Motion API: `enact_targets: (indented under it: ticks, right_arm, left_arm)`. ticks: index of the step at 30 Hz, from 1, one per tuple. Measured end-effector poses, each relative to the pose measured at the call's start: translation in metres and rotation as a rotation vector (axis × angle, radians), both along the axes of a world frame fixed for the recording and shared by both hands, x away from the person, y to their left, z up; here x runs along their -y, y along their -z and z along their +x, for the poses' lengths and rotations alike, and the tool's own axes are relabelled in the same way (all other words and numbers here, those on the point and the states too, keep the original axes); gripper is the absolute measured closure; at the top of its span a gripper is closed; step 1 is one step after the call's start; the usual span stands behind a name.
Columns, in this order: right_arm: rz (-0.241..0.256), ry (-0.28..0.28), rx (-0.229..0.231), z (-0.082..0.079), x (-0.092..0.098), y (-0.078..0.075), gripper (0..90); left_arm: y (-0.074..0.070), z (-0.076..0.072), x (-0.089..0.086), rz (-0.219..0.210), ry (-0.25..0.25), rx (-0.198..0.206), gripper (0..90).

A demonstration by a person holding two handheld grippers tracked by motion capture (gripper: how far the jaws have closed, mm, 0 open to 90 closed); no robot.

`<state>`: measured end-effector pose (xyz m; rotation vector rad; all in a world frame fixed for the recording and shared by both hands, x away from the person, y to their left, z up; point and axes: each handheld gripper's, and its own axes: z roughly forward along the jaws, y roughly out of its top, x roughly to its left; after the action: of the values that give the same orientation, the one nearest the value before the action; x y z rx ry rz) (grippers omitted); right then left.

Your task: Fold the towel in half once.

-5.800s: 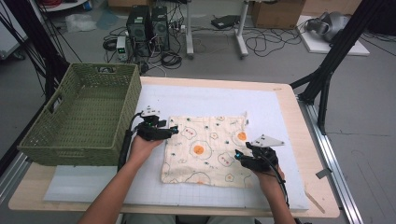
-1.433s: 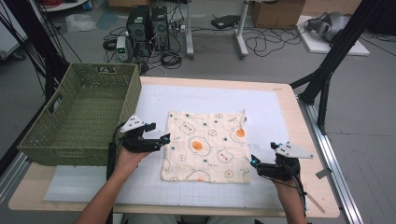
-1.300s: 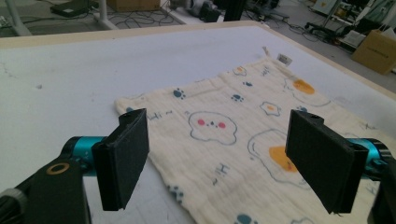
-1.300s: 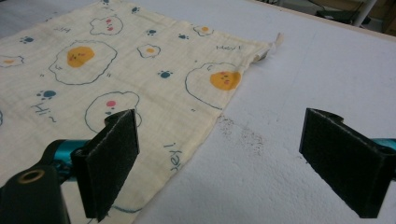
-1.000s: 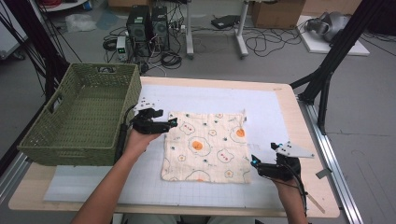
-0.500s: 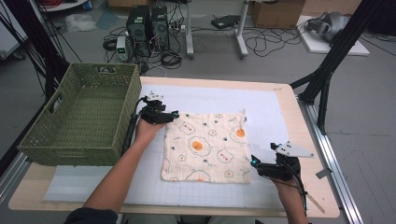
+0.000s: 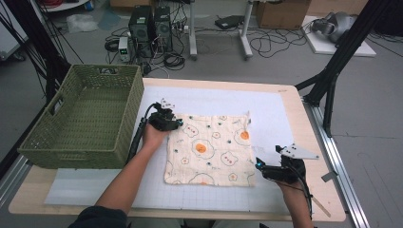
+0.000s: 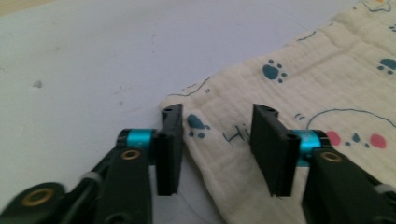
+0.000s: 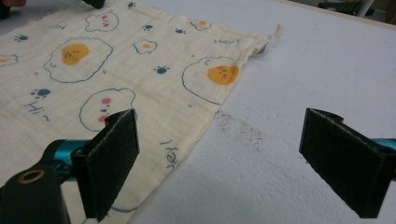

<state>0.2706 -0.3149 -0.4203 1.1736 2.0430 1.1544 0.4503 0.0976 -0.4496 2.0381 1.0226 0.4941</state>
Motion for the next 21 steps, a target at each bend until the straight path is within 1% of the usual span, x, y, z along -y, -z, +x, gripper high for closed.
enact_targets:
  ticks: [1, 2, 3, 4, 5, 7, 8, 11, 12, 14, 16, 19, 21]
  right_arm:
    - [-0.001, -0.001, -0.002, 0.002, 0.000, 0.000, 11.2]
    - [-0.004, -0.001, -0.004, 0.004, -0.001, 0.001, 11.2]
    - [0.001, 0.001, -0.011, 0.006, -0.002, 0.001, 11.2]
    - [-0.001, -0.003, -0.017, 0.009, -0.003, 0.001, 11.2]
    - [-0.002, -0.005, -0.024, 0.012, -0.004, 0.001, 11.2]
    - [-0.016, -0.008, -0.034, 0.022, -0.005, 0.001, 11.2]
    - [-0.015, -0.007, -0.040, 0.027, -0.006, 0.001, 11.2]
    - [-0.010, 0.003, -0.072, 0.051, -0.008, 0.000, 11.2]
    - [-0.016, 0.005, -0.081, 0.060, -0.009, -0.001, 11.2]
    - [-0.008, 0.008, -0.108, 0.078, -0.013, 0.000, 11.3]
    - [-0.013, 0.011, -0.153, 0.098, -0.017, 0.002, 11.3]
    - [0.000, 0.009, -0.194, 0.123, -0.025, 0.008, 11.3]
    - [-0.014, 0.019, -0.224, 0.139, -0.030, 0.013, 11.3]
  left_arm:
    - [0.000, -0.001, 0.001, 0.003, 0.013, 0.004, 67.8]
    - [0.000, -0.001, 0.002, 0.005, 0.020, 0.005, 72.2]
    - [0.000, -0.002, 0.003, -0.004, 0.023, 0.000, 77.5]
    - [0.000, -0.002, 0.003, -0.011, 0.015, -0.005, 83.0]
    - [0.000, -0.002, 0.003, -0.018, 0.008, -0.005, 85.1]
    - [0.000, -0.001, 0.003, -0.036, -0.007, -0.013, 86.2]
    - [0.000, -0.001, 0.002, -0.037, -0.012, -0.015, 86.4]
    - [-0.001, -0.002, 0.003, -0.035, -0.023, -0.008, 86.7]
    - [-0.001, -0.002, 0.002, -0.039, -0.024, -0.005, 86.8]
    - [-0.002, -0.002, 0.002, -0.050, -0.029, -0.007, 86.9]
    - [-0.002, -0.002, 0.000, -0.066, -0.032, -0.007, 86.8]
    - [-0.003, -0.001, -0.001, -0.075, -0.035, 0.002, 87.0]
    - [-0.002, -0.001, -0.003, -0.080, -0.040, -0.001, 87.1]
